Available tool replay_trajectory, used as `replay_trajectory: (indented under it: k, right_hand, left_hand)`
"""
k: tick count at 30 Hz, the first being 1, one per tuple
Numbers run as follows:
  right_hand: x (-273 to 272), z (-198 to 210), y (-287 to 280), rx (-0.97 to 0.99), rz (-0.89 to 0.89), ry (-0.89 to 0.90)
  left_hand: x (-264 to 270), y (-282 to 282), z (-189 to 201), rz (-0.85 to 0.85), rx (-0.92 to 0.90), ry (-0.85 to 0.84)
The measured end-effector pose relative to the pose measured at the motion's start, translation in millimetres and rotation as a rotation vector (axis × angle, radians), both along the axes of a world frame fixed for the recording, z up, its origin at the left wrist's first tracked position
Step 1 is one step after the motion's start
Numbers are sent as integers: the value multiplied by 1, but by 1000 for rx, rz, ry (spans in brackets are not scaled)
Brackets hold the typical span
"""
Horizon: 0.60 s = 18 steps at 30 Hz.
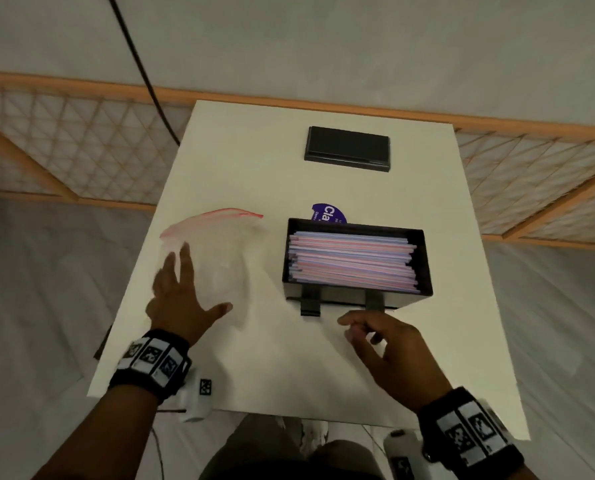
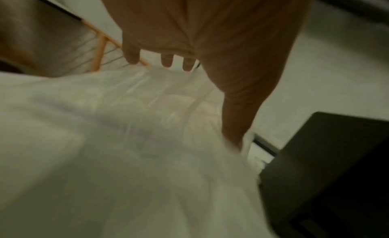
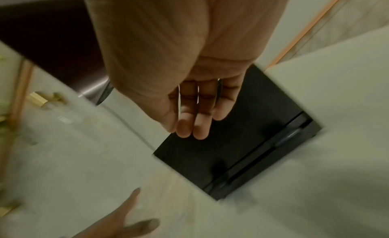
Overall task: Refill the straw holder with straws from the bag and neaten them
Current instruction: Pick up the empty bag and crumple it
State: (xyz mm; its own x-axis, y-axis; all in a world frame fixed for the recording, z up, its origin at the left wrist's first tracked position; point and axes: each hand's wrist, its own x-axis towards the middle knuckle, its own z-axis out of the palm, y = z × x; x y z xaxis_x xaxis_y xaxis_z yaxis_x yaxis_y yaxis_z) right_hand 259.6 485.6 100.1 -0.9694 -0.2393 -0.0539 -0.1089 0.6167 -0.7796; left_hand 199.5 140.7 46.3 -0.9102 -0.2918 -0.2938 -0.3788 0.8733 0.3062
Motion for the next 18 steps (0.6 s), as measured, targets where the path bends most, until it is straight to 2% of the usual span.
replay_trajectory:
  k: [3, 7, 9, 11, 15, 18]
  right_hand:
    - [-6, -3, -43, 35, 246, -4]
    - [-14, -3, -107, 89, 438, -32]
    - [-21, -1, -143, 72, 447, -39]
    - [-31, 1, -182, 16, 423, -96]
    - [-53, 5, -261, -248, 446, -300]
    - [-63, 10, -322, -526, 315, -365]
  left_hand:
    - [7, -7, -16, 112, 220, -13]
    - [31, -21, -8, 81, 156, 89]
    - [47, -31, 12, 41, 168, 143]
    - [62, -44, 33, 29, 257, 211]
    - [78, -79, 68, 27, 662, 356]
    - [85, -119, 81, 68, 638, 452]
